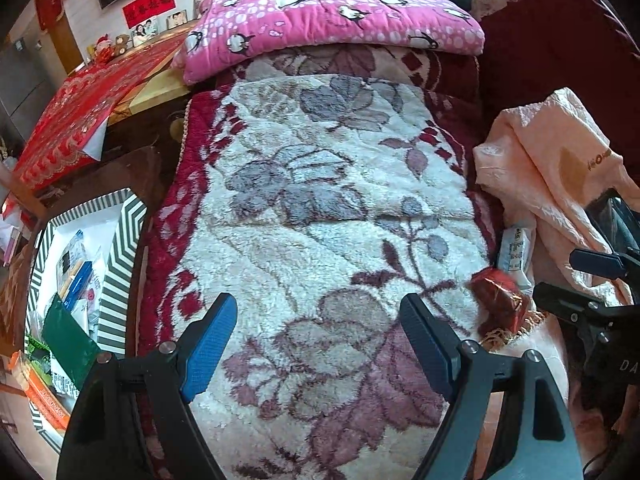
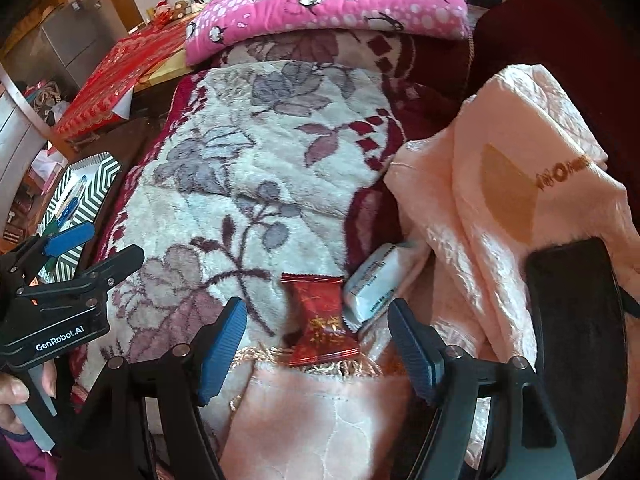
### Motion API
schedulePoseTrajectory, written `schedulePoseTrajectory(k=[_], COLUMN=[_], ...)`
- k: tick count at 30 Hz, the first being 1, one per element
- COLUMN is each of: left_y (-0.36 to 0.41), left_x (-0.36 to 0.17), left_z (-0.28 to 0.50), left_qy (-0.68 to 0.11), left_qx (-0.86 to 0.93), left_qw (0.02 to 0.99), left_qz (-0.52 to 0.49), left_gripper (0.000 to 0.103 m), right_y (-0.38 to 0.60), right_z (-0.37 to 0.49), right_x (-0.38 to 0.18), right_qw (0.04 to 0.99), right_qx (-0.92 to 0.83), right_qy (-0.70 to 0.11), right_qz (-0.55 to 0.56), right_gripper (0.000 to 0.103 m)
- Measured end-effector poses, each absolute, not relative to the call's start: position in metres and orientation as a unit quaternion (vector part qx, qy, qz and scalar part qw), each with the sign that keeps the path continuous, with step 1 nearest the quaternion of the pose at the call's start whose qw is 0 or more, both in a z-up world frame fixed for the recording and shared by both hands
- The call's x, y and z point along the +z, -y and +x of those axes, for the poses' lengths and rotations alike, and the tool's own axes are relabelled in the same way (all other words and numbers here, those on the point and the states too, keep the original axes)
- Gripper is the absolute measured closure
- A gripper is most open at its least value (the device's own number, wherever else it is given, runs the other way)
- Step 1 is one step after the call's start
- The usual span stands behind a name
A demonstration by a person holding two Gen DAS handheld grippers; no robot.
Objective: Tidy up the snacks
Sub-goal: 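Move both grippers back over the remaining snacks on the bedspread, then grasp the red candy packet with the left gripper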
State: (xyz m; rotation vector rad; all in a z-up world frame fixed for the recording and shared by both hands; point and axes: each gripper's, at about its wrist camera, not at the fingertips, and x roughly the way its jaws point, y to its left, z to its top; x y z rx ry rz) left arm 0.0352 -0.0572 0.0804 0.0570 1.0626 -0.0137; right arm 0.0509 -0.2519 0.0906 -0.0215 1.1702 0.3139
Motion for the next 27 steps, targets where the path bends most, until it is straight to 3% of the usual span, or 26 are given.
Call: schedulePoseTrajectory(k=[14, 27], left_y=[0.113, 0.168], left_x=[0.072, 0.025], left_z=[0.036, 0.062], left_qy=[-0.532, -0.586], left_qx=[-0.117, -0.124], left_qw=[0.838, 0.801], left_qz=[0.025, -0.026], left_gripper=[0.020, 0.020], right_y=[0.288, 0.313], right_z=[0.060, 0.068], right_x=[0.105, 0.100], right_qw=[0.838, 0.840], right_qx=[0.104, 0.081], right_qy=[-0.536, -0.535], right_qz=[0.007, 0.041], right_gripper=[0.024, 0.024])
